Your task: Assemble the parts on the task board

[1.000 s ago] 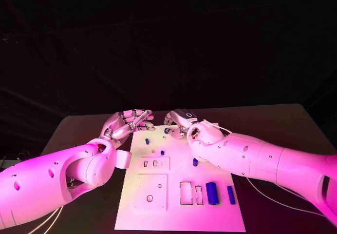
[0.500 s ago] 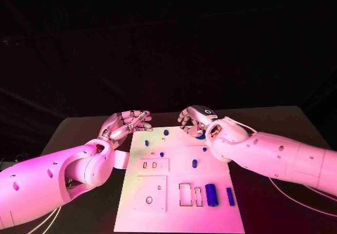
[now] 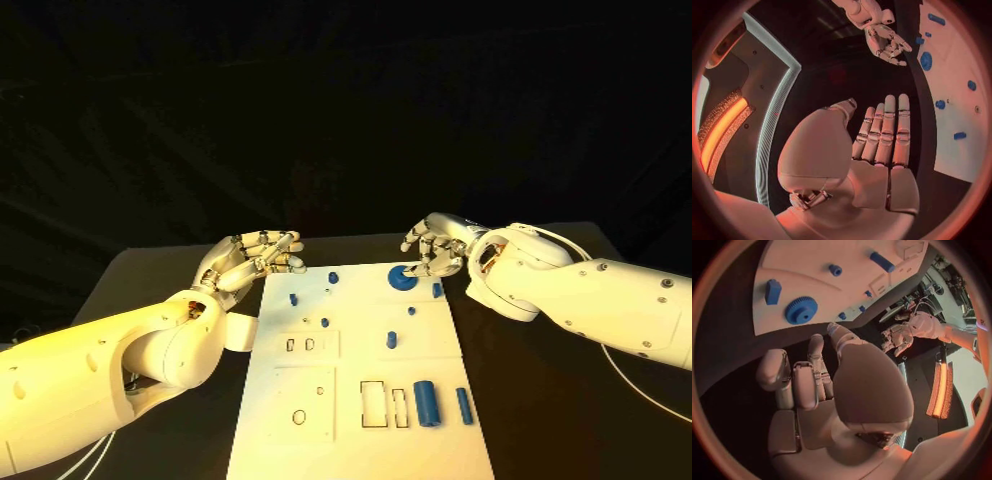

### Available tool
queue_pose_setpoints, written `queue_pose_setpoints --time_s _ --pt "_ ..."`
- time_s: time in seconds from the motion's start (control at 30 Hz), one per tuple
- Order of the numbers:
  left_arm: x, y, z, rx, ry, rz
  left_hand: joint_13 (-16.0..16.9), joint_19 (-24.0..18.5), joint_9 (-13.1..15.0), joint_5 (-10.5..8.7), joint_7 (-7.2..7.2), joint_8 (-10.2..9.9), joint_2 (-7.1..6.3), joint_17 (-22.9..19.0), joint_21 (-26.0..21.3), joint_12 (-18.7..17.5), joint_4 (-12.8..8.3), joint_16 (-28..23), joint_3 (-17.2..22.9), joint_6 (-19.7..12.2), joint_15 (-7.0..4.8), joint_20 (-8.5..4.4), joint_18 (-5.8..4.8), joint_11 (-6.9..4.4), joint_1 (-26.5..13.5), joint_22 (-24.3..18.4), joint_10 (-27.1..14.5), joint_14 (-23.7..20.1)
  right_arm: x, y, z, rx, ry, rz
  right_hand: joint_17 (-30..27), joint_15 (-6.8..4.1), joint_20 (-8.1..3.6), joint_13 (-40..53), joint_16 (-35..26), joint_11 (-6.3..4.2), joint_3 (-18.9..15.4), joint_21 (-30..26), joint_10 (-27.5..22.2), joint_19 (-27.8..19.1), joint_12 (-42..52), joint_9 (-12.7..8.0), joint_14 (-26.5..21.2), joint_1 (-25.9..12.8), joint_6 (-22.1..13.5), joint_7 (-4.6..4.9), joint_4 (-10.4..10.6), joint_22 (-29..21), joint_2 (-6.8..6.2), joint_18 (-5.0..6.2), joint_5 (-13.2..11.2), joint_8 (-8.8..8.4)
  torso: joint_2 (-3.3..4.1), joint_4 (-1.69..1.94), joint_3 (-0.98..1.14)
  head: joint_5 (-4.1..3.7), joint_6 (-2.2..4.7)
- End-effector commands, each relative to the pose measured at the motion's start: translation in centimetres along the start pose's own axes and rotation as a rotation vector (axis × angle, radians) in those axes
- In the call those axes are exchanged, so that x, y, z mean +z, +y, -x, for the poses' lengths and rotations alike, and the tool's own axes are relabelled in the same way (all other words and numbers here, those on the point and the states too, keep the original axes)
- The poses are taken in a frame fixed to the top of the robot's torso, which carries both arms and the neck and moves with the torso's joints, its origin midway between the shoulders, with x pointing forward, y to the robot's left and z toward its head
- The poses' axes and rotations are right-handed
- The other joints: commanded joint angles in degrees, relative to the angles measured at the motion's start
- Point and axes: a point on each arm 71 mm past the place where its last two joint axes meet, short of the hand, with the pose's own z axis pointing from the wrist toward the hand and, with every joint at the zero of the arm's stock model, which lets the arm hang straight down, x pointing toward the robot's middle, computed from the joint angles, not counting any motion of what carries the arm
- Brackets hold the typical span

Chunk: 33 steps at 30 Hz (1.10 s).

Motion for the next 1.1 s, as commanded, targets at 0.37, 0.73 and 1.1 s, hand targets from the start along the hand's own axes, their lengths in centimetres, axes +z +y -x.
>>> queue_pose_setpoints --time_s 0.37,0.73,1.1 --pt "0.1 -0.2 -1.0 -0.033 0.046 -0.018 -0.1 -0.5 0.1 -0.39 1.04 0.3 -0.65 0.1 0.2 -0.3 0.1 0.3 0.4 0.2 -0.05 0.01 1.02 0.01 0.0 0.1 0.3 -0.6 0.7 -1.3 -0.1 -0.088 0.066 -0.101 8.9 0.67 0.45 15.6 4.4 0.64 -6.9 3.0 4.7 2.5 16.6 0.7 3.4 2.3 -1.2 0.48 3.7 4.5 1.39 -1.49 0.6 -0.44 1.21 0.09 -1.49 -1.01 1.05" --pt "0.0 -0.4 -1.3 -0.037 0.053 -0.023 -0.1 -0.5 0.1 -0.39 1.04 0.3 -0.66 0.1 0.2 -0.3 0.1 0.3 0.4 0.2 -0.05 0.02 1.02 0.01 0.0 0.1 0.3 -0.6 1.3 -0.5 -0.3 -0.135 0.041 -0.094 10.9 0.78 0.57 19.7 5.3 0.73 -7.6 4.2 6.7 3.3 20.7 0.9 3.8 2.5 -1.1 0.54 3.7 6.2 1.9 -1.81 0.7 -0.28 1.76 0.11 -2.2 -1.45 1.6" --pt "0.0 -0.5 -1.2 -0.036 0.051 -0.023 -0.1 -0.6 0.1 -0.39 1.04 0.3 -0.67 0.1 0.2 -0.4 0.1 0.3 0.4 0.2 -0.04 0.04 1.02 0.02 0.0 0.1 0.3 -0.7 1.5 0.1 -0.9 -0.134 0.064 -0.082 11.8 0.77 0.59 22.0 5.7 0.68 -7.6 4.9 7.9 3.8 23.2 1.1 3.9 2.6 -0.5 0.43 3.7 7.1 2.37 -1.98 0.7 0.12 1.53 -0.04 -2.07 -1.44 1.14"
